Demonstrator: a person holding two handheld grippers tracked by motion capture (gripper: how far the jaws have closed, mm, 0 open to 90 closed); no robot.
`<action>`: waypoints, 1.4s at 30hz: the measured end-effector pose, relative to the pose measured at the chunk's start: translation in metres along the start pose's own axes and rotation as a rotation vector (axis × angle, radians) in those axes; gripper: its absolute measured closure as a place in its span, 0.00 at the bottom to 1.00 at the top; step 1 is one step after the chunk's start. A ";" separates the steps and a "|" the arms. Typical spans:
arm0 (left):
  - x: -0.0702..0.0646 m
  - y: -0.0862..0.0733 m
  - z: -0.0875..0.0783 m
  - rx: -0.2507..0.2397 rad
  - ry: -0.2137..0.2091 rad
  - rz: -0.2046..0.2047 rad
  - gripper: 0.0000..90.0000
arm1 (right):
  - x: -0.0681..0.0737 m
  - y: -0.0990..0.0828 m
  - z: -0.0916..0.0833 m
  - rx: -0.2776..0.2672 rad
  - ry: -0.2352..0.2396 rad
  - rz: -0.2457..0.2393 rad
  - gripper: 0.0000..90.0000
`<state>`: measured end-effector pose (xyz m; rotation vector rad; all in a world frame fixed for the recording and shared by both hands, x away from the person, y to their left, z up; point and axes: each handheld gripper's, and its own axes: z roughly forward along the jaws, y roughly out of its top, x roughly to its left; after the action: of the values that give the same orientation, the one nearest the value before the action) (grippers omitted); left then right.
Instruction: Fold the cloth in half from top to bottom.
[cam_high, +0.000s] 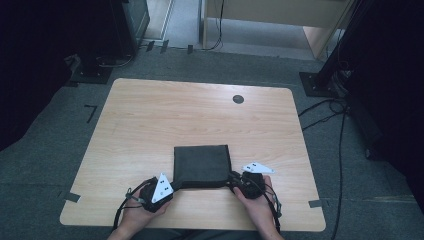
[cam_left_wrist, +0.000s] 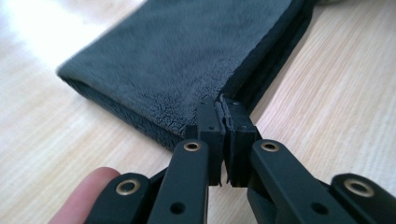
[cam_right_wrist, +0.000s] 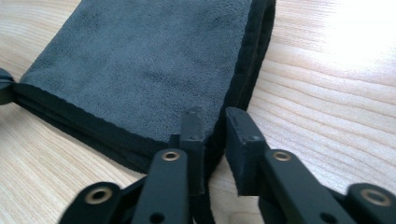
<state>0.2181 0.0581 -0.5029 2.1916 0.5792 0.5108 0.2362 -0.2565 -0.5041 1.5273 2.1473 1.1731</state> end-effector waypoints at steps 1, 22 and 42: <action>0.000 0.000 -0.003 -0.007 -0.003 0.008 0.98 | 0.000 0.000 0.000 0.000 0.000 0.000 0.90; 0.032 -0.014 -0.013 -0.093 -0.156 -0.218 0.61 | 0.041 0.040 -0.011 -0.139 0.029 -0.171 0.45; 0.097 -0.074 -0.067 0.027 0.185 -0.540 0.24 | 0.074 0.035 0.088 -0.005 -0.145 -0.201 0.31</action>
<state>0.2444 0.1949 -0.5046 1.9104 1.2348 0.4139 0.2828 -0.1464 -0.5182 1.3149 2.1403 0.9709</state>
